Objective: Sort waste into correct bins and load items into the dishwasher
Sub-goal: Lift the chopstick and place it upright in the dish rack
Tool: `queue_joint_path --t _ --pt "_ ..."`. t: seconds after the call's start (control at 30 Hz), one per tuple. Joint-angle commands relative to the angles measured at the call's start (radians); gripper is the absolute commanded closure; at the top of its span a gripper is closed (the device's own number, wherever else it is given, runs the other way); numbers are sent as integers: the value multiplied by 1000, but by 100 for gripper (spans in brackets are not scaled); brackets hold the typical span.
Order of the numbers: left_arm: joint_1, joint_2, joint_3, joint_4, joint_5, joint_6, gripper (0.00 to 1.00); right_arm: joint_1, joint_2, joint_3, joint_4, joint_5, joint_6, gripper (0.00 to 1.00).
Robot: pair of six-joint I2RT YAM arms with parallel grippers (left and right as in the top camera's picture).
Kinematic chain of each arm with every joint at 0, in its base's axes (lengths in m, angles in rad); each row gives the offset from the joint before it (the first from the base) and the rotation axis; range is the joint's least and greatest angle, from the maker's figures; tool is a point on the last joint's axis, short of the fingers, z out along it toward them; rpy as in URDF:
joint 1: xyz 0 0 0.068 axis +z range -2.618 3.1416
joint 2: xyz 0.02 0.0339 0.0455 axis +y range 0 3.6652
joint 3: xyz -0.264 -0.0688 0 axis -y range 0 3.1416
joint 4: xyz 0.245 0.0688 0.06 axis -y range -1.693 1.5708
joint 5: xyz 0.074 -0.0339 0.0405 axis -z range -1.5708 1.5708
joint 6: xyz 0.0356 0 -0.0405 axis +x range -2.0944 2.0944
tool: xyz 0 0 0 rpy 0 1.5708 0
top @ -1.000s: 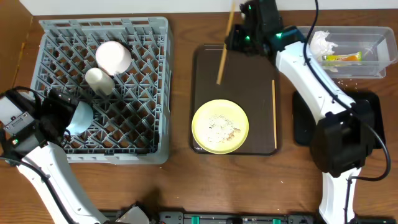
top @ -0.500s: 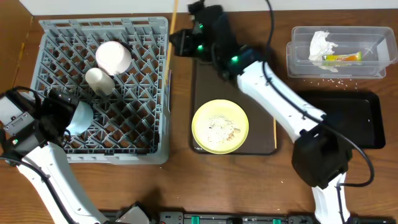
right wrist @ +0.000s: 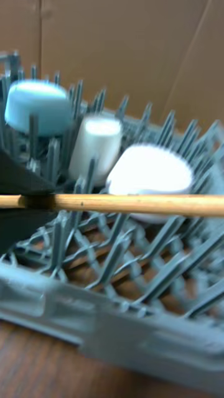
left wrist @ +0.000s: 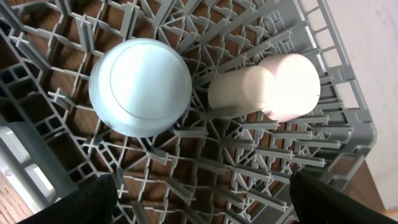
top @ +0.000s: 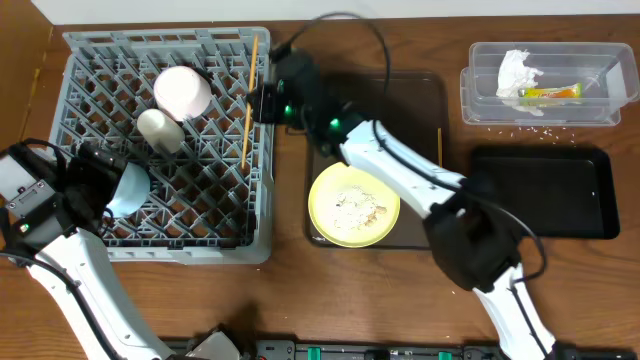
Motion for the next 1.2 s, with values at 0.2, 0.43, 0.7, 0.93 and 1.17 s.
queue_joint_path --t 0.2,0.43,0.7,0.93,1.17 --pt "0 6 2 0 8 2 10 -17 -6 13 -15 5 -12 69" --pt "0 6 2 0 8 2 10 -70 -62 124 -219 47 -164 51" --pt "0 6 2 0 8 2 10 -269 -116 375 -848 301 -318 1" --pt "0 5 2 0 8 2 10 -457 -115 368 -1217 315 -329 17" --pt "0 6 2 0 8 2 10 -527 -115 256 -1350 293 -331 17"
